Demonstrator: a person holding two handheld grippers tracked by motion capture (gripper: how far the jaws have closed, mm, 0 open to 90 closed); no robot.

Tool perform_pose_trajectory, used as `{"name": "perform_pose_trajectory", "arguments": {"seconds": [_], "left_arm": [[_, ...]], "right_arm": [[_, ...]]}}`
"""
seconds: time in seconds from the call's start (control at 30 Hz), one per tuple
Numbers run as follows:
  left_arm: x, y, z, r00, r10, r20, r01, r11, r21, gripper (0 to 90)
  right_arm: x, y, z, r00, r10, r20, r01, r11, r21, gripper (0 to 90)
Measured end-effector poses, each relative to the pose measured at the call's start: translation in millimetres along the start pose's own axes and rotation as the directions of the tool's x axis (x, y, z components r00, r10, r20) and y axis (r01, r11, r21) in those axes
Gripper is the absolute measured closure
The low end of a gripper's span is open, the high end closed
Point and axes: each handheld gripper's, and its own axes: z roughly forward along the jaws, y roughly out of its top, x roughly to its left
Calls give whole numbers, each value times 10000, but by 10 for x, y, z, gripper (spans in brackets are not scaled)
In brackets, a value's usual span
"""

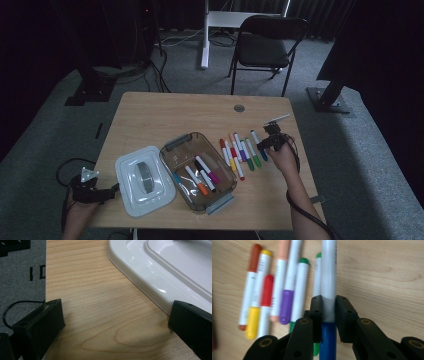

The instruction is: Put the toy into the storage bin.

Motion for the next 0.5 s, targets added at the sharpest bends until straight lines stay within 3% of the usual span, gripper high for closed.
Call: {"name": "perform_pose_trajectory", "arguments": {"seconds": [0.5], "left_arm": [[0, 0, 0, 10000, -1, 0, 1, 10000, 1, 6]], "right_arm": [[309, 9, -547, 9941, -385, -1019, 289, 9951, -942, 767]]}}
